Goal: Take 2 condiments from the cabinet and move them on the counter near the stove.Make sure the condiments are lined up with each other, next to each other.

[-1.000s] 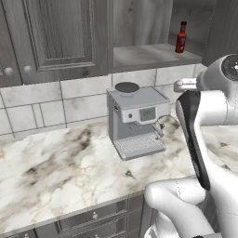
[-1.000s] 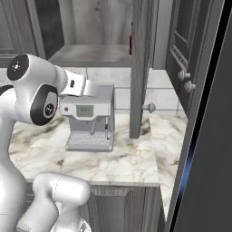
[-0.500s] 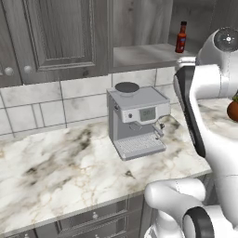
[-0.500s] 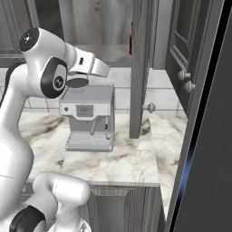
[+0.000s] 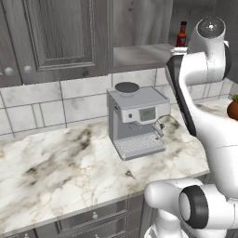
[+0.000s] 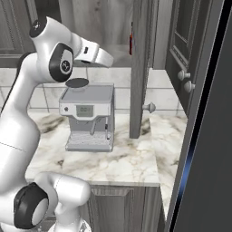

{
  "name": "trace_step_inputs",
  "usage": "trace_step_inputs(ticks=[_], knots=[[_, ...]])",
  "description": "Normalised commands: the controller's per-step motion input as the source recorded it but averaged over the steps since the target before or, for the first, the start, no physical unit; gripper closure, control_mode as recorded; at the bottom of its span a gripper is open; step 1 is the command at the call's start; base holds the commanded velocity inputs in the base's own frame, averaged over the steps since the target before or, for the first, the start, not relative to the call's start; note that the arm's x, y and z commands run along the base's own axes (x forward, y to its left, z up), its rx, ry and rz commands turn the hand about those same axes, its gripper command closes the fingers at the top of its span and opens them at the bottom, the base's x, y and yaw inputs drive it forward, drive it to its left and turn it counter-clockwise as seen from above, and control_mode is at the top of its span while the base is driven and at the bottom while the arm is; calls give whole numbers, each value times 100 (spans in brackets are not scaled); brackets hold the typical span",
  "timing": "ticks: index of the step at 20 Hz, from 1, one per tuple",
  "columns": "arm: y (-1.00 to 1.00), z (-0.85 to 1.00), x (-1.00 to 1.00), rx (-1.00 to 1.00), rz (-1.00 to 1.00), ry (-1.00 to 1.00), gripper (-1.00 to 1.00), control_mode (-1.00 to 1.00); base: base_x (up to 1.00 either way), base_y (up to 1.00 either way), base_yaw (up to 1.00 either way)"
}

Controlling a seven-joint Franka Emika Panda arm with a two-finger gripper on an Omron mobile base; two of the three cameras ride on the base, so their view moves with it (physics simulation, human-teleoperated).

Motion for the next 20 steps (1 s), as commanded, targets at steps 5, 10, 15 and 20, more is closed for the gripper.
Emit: trace_step_inputs(ticks=[5,10,15,20], knots=[[-2,2,35,0,-6,-3,-100,-100,0,0,0],[-4,2,41,0,-3,-7,-100,-100,0,0,0],[-18,20,43,0,-1,-5,-100,-100,0,0,0],[-19,31,43,0,-4,0,-100,-100,0,0,0]])
